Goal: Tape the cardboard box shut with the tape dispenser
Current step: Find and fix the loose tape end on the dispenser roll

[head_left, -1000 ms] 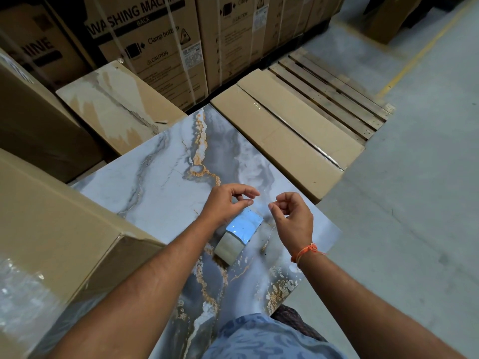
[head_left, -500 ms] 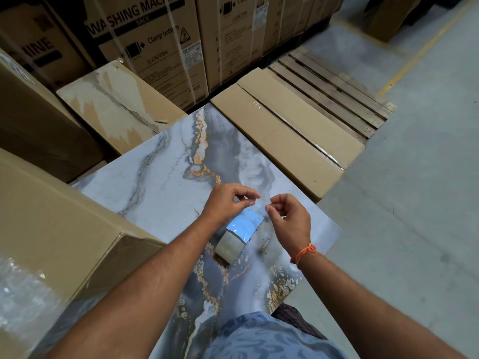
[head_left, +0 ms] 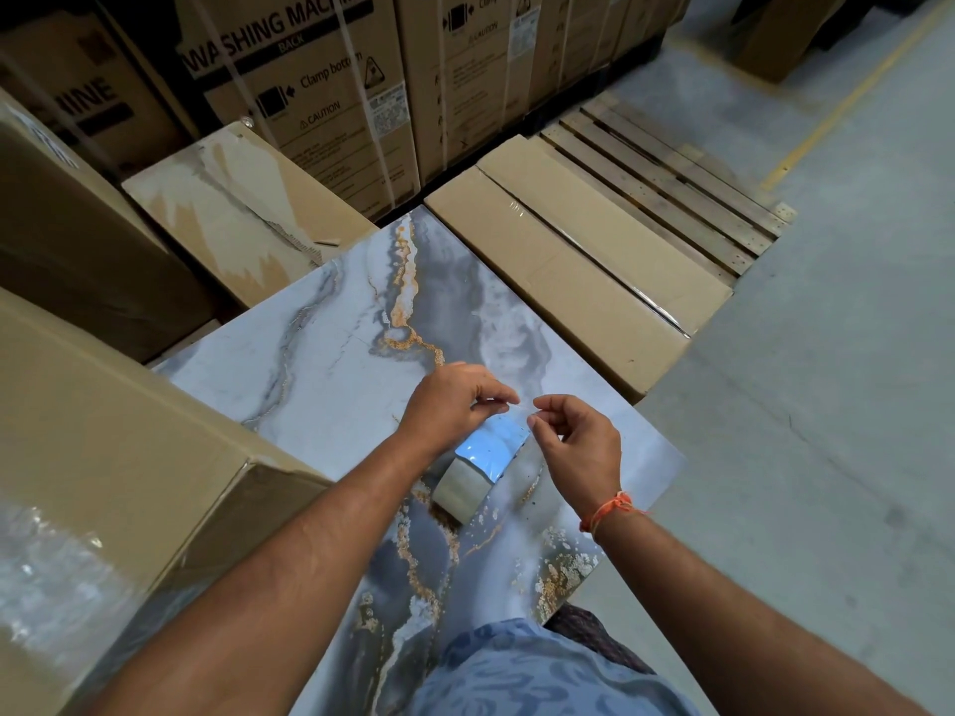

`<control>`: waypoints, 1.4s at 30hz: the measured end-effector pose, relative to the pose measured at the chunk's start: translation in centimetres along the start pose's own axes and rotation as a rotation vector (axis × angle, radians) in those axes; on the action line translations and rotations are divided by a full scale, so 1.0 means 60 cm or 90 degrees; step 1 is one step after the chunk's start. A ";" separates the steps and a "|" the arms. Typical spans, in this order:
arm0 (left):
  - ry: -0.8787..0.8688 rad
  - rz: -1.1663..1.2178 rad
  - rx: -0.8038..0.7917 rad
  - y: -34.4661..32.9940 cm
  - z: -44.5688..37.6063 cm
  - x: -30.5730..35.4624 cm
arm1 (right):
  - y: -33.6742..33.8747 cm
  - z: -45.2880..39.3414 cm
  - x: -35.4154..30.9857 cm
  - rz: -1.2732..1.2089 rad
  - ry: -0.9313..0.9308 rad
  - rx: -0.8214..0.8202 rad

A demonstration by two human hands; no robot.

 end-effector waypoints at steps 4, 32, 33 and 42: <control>-0.014 -0.059 0.002 -0.001 0.000 0.002 | 0.001 0.004 -0.003 0.003 -0.004 0.010; 0.074 0.092 -0.086 0.022 0.002 -0.009 | 0.005 -0.004 0.000 -0.351 -0.279 0.027; 0.060 0.054 -0.096 0.021 0.003 -0.008 | 0.006 -0.006 0.000 -0.374 -0.298 0.019; -0.046 -0.063 0.034 0.000 -0.008 0.020 | -0.003 -0.003 -0.003 -0.403 -0.326 -0.017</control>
Point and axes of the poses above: each hand's wrist, its own z-axis away from the middle knuckle, its own y-axis out of the back of the hand, x = y × z, the point moved 3 cm from there along -z, towards the middle knuckle, and after that the axes turned 2 degrees about -y, right-handed, at the moved point
